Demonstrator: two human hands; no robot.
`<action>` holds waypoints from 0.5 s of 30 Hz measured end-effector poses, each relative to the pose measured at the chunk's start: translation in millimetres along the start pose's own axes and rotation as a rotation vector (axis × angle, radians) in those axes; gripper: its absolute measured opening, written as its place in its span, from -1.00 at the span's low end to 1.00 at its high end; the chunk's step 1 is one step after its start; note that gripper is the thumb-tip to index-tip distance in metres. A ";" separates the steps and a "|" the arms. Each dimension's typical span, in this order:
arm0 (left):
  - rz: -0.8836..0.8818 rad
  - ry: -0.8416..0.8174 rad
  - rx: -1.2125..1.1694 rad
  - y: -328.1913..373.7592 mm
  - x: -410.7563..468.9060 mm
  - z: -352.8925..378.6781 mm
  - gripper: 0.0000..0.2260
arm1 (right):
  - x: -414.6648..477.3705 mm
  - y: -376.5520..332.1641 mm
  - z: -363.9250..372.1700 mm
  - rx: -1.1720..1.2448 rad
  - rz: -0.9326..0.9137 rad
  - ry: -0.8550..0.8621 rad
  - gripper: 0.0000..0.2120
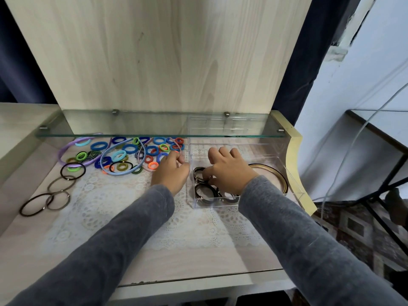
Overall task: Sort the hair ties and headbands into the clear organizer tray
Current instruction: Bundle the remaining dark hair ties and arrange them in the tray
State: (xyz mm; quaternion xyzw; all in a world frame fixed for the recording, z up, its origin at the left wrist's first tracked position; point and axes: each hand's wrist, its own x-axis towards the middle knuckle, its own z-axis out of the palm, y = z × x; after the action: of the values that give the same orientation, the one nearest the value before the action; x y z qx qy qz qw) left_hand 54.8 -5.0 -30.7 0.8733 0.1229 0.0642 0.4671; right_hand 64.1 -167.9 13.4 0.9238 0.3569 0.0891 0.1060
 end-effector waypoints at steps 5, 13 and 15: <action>0.138 0.098 0.111 -2.3 -9.2 -2.5 -0.95 | -2.2 6.5 -0.7 0.068 -0.010 -0.024 -0.76; 0.435 0.138 0.322 0.5 -13.8 -9.1 -0.78 | -2.4 24.0 2.5 0.570 0.229 0.033 -0.64; 0.503 0.122 0.448 -0.7 -13.0 -10.8 -0.70 | -2.2 22.8 7.4 0.681 0.342 0.001 -0.63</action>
State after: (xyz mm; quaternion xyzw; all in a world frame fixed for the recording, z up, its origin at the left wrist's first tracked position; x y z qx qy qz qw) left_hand 39.7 0.4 -25.2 0.9517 -0.0574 0.2009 0.2252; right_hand 78.9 -186.8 12.0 0.9523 0.2068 -0.0177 -0.2238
